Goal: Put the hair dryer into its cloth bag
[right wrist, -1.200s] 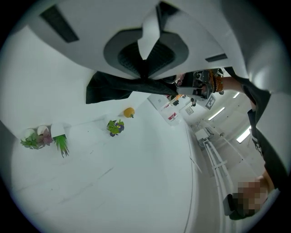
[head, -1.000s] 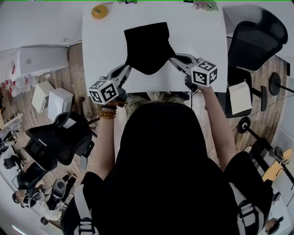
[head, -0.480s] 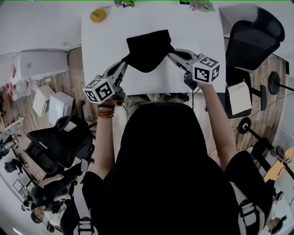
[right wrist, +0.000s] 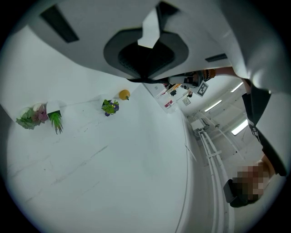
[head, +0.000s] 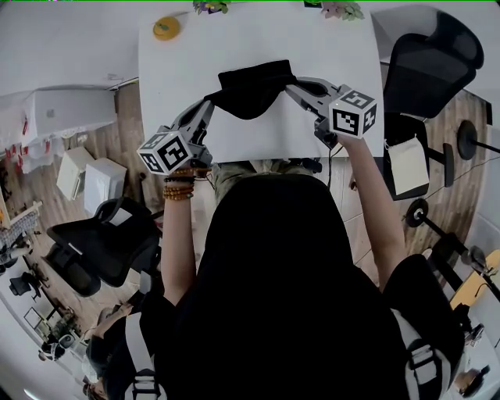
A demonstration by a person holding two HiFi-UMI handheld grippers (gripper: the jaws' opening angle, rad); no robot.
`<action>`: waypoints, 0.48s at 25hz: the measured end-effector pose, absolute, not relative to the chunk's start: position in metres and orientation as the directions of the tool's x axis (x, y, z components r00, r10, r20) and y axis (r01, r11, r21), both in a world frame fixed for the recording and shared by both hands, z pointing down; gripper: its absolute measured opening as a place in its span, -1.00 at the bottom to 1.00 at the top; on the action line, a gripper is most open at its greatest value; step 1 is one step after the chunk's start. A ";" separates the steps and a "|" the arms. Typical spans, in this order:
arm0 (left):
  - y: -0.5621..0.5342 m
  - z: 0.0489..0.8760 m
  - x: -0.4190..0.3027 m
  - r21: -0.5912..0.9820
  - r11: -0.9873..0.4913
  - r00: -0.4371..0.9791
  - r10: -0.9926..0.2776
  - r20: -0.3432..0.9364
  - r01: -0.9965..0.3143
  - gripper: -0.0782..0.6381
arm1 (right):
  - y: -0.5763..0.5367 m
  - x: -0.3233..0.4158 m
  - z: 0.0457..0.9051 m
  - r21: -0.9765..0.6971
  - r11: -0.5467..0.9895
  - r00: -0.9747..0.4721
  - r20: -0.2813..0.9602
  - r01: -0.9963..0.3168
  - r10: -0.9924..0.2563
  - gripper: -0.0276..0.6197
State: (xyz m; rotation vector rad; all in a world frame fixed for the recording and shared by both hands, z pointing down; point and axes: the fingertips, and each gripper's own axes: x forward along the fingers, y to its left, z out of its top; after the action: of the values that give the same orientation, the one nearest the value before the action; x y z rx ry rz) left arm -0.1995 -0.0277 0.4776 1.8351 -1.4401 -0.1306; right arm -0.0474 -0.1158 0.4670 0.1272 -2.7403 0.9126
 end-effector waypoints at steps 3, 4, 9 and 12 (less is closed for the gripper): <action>-0.033 0.470 -0.200 0.633 -0.059 0.355 -0.866 0.352 -0.772 -0.69 | -0.119 -0.046 0.460 -0.580 0.799 -0.968 0.250 -0.158 -0.010 -0.80; -0.035 0.468 -0.201 0.635 -0.064 0.356 -0.868 0.345 -0.770 -0.69 | -0.120 -0.046 0.458 -0.578 0.801 -0.969 0.247 -0.157 -0.011 -0.80; -0.042 0.453 -0.204 0.635 -0.081 0.353 -0.881 0.315 -0.769 -0.69 | -0.123 -0.047 0.443 -0.562 0.815 -0.973 0.230 -0.144 -0.014 -0.80; -0.046 0.443 -0.205 0.632 -0.089 0.355 -0.883 0.308 -0.770 -0.69 | -0.125 -0.046 0.434 -0.547 0.825 -0.975 0.220 -0.139 -0.018 -0.80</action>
State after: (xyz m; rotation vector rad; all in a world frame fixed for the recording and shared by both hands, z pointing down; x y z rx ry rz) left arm -0.2045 -0.0463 0.4433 1.8805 -1.4426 -0.1944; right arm -0.0464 -0.1252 0.4336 0.1216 -2.8023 0.8634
